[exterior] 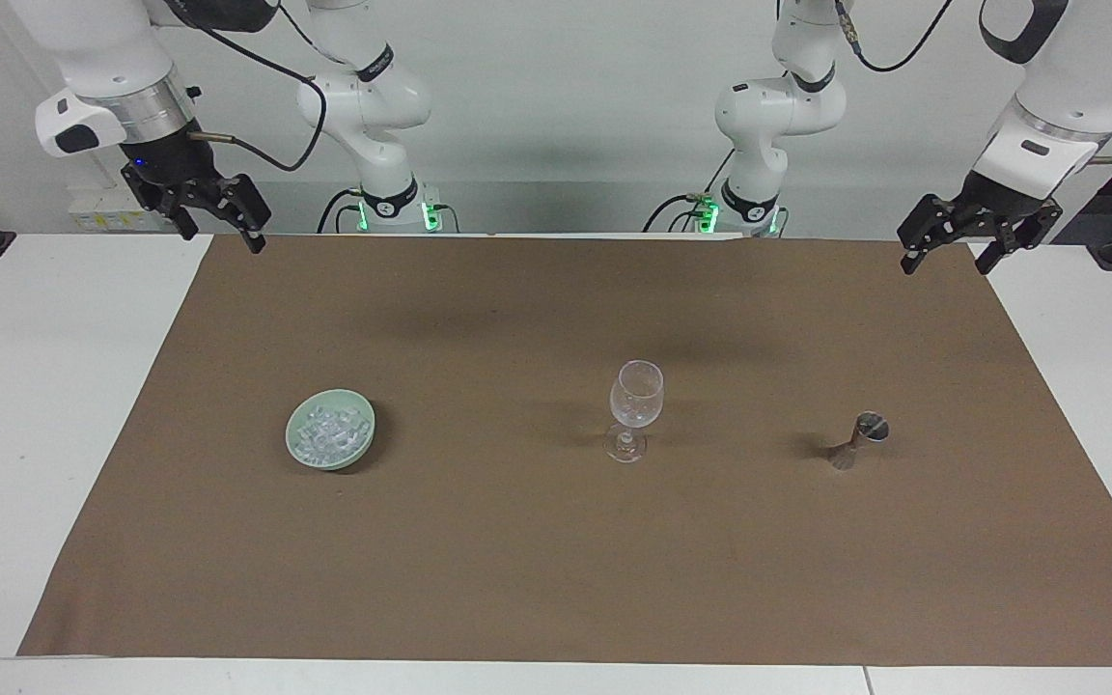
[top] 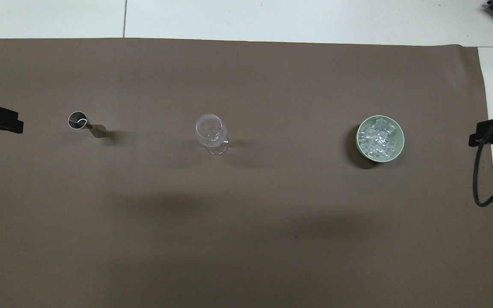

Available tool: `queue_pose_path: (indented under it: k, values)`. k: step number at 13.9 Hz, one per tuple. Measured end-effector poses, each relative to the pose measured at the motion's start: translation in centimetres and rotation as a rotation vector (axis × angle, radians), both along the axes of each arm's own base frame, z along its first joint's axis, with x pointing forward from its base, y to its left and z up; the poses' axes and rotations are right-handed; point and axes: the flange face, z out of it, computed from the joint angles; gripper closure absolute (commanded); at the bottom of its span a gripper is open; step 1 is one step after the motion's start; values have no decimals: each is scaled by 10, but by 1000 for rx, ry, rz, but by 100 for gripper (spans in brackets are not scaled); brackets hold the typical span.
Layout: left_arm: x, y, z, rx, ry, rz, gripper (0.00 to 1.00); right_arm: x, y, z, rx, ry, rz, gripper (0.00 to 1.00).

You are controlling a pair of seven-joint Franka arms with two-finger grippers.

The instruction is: Pour wine and add ice with both arms

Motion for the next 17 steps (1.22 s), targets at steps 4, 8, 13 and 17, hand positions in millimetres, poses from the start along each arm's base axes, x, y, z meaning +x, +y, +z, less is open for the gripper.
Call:
queue_pose_path:
  k: [4, 8, 13, 17]
  values:
    - [0, 13, 0, 0, 0, 23, 0, 0, 0, 0, 0, 0, 0, 0]
    - [0, 13, 0, 0, 0, 23, 0, 0, 0, 0, 0, 0, 0, 0]
    - [0, 13, 0, 0, 0, 22, 0, 0, 0, 0, 0, 0, 0, 0]
    - [0, 13, 0, 0, 0, 23, 0, 0, 0, 0, 0, 0, 0, 0]
